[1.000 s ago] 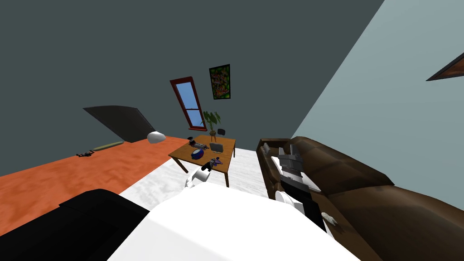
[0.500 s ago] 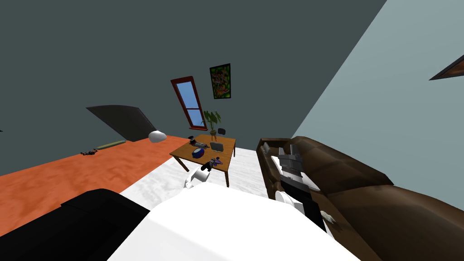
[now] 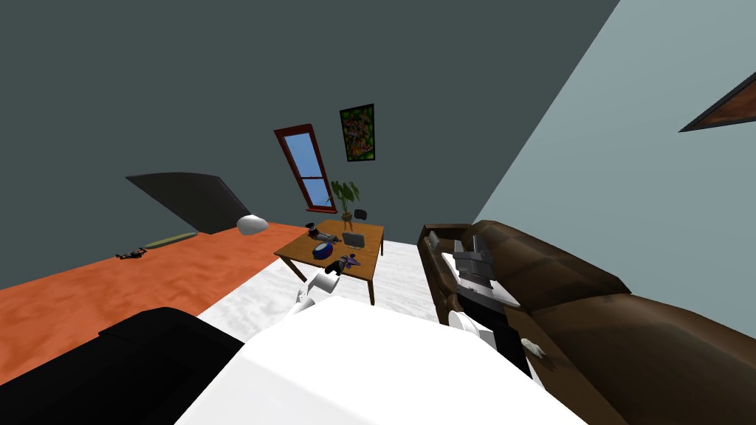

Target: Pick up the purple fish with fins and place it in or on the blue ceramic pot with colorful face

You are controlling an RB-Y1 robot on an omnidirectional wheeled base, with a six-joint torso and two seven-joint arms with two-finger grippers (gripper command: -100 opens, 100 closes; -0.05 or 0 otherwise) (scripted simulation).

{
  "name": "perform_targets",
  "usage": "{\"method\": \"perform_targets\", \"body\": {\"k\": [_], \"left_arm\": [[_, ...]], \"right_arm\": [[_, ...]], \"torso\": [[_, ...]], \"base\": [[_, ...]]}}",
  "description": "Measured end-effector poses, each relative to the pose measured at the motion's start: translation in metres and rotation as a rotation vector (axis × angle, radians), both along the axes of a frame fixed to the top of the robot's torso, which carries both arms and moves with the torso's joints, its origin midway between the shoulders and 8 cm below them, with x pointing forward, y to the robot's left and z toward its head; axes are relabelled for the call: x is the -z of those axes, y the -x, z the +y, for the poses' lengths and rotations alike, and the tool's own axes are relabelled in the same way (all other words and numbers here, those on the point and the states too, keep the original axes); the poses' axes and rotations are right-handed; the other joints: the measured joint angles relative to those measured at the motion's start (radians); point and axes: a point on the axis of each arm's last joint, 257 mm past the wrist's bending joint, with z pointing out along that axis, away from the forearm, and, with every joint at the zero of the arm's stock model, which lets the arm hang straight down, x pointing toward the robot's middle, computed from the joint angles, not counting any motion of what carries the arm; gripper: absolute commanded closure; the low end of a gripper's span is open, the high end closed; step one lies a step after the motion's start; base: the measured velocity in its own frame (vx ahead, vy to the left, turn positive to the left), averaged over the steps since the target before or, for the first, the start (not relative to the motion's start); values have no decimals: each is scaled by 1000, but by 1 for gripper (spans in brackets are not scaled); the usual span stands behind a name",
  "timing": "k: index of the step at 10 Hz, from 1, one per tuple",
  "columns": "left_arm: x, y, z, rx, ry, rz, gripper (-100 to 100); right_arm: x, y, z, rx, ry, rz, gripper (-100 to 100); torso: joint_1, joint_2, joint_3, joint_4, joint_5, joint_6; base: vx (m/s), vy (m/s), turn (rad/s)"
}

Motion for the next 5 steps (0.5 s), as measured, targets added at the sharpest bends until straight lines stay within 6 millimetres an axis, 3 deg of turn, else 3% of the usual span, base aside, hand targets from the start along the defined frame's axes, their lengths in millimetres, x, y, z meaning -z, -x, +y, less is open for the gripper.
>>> {"method": "perform_targets", "body": {"k": [5], "left_arm": [[-24, -2, 37, -59, -26, 14, 100]], "right_arm": [[0, 0, 0, 0, 0, 0, 0]], "torso": [[-1, 1, 1, 1, -1, 0]], "base": [[5, 77, -60]]}}
